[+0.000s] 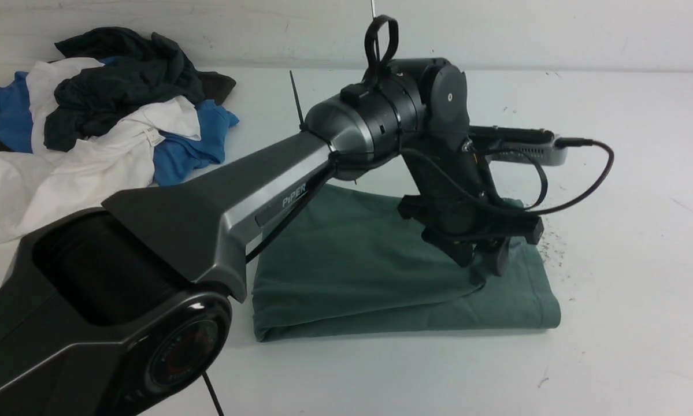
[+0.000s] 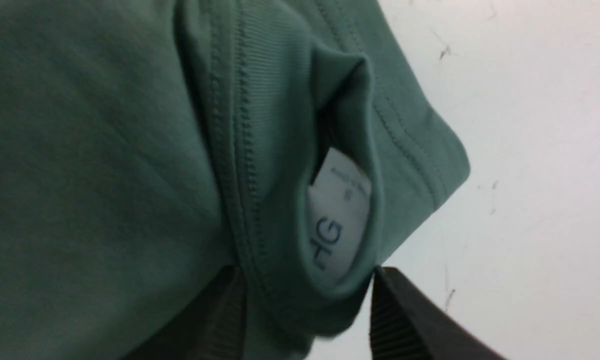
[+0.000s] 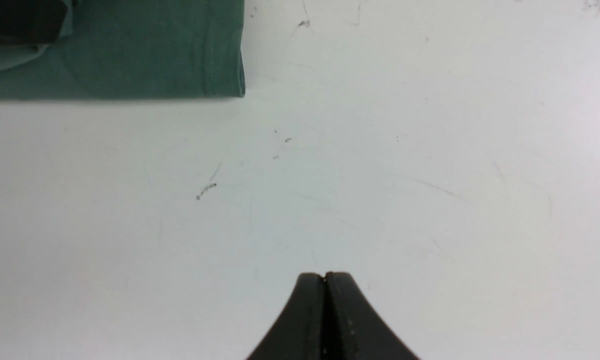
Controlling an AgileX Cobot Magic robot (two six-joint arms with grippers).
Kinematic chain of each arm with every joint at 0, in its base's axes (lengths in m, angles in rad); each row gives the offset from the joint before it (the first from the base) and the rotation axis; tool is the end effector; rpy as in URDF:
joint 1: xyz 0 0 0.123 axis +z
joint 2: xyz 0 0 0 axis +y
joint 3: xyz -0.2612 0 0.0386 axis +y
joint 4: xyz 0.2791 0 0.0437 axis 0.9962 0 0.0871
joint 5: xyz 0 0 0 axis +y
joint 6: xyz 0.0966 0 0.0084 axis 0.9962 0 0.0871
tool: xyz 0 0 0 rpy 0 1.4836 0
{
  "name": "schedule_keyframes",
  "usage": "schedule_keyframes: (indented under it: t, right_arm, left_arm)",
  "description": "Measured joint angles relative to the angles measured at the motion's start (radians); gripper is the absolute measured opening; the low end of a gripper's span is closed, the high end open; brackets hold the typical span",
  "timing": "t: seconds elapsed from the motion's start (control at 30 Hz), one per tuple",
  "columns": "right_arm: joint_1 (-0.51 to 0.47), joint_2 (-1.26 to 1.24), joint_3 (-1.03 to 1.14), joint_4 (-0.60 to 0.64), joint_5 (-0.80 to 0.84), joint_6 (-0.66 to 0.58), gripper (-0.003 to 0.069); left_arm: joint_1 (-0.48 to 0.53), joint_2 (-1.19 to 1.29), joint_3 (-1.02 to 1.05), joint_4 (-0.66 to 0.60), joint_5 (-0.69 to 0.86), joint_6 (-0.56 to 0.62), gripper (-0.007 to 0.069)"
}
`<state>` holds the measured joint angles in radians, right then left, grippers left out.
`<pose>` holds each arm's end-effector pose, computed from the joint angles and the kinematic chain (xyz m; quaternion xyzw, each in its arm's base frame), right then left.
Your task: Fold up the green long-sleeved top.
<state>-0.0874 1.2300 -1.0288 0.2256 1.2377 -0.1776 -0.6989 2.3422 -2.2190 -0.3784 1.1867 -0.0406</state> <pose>0.2534 -0.0016 0.2768 -0.0196 0.9878 0.0944 0.1222 0.3808 -0.3634 0.2076 0.2756 0.9281 -0.2330 0.0921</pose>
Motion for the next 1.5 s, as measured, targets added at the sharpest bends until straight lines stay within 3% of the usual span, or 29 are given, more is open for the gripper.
schedule_keyframes:
  t: [0.03,0.13,0.3,0.4,0.5,0.63,0.7,0.83,0.97,1.5]
  right_arm:
    - [0.0,-0.009,0.0,0.0,0.0,-0.002,-0.0014]
    - [0.0,-0.047,0.001,0.0,0.0,-0.003,-0.0014]
    - [0.0,-0.199,0.003,-0.001,0.002,-0.003,-0.0014]
    - [0.0,-0.343,0.034,-0.005,0.004,-0.003,-0.0014]
    - [0.0,-0.565,0.143,-0.005,-0.054,-0.006,-0.0014]
    - [0.0,-0.858,0.397,0.013,-0.359,-0.043,-0.0014]
    - [0.0,-0.973,0.545,0.023,-0.516,-0.081,-0.0014]
    - [0.0,-1.099,0.771,0.064,-0.806,-0.124,-0.0014]
    - [0.0,-1.136,0.858,0.082,-0.927,-0.127,-0.0014]
    - [0.0,-1.141,0.945,0.082,-0.837,-0.127,-0.0014]
  left_arm:
    - [0.005,-0.015,-0.035,0.0,0.022,0.001,0.0432]
    - [0.026,-0.046,-0.096,-0.002,0.048,0.004,0.0499]
    - [0.083,-0.13,-0.176,-0.001,0.051,0.009,0.0517]
    - [0.12,-0.183,-0.183,0.006,0.055,0.011,0.0452]
    - [0.149,-0.222,-0.185,0.009,0.065,0.019,0.03]
    - [0.16,-0.239,-0.185,0.009,0.07,0.041,0.008]
    - [0.159,-0.239,-0.185,0.009,0.071,0.06,0.0025]
    - [0.159,-0.239,-0.185,0.009,0.071,0.073,-0.0004]
    - [0.159,-0.239,-0.185,0.009,0.072,0.074,-0.0004]
    - [0.159,-0.226,-0.185,0.009,0.072,0.075,-0.0004]
